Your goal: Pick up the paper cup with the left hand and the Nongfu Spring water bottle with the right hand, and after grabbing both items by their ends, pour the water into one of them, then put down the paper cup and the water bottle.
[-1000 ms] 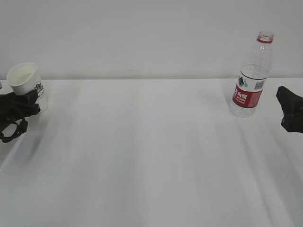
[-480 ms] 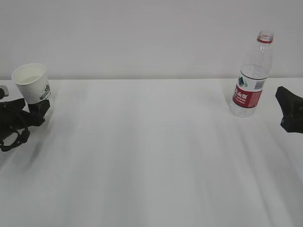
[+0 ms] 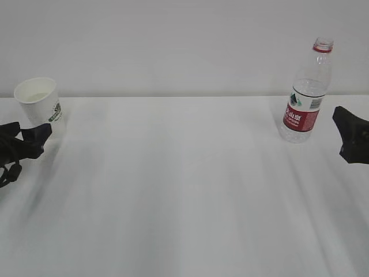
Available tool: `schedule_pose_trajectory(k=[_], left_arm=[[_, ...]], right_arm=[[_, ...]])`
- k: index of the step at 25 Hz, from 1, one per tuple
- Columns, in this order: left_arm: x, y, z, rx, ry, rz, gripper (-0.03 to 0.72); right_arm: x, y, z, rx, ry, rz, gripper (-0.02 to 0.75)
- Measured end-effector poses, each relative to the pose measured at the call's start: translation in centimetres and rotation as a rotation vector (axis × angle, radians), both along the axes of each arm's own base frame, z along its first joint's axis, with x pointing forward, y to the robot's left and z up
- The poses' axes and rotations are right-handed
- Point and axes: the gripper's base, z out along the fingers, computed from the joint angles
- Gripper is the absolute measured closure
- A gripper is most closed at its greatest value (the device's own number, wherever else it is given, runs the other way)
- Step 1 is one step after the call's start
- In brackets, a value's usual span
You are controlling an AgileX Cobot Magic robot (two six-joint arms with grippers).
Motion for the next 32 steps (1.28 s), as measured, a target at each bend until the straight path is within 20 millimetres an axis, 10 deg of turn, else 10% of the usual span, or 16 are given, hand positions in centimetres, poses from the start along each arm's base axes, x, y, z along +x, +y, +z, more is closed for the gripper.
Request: schedule_pose_trajectory(k=[14,32], left_arm=[[-5.1,-0.4,4.6,0.002,-0.059,0.018,0.101],[-8.4,-0.3,13.5,0.035,-0.260,0.064,0.101]], right_arm=[[-0.1,0.1,0.1,-0.005,0.002,0.008,0.145],[-3.4,-0.2,5.3,-0.022,-0.069,-0.001,0.145]])
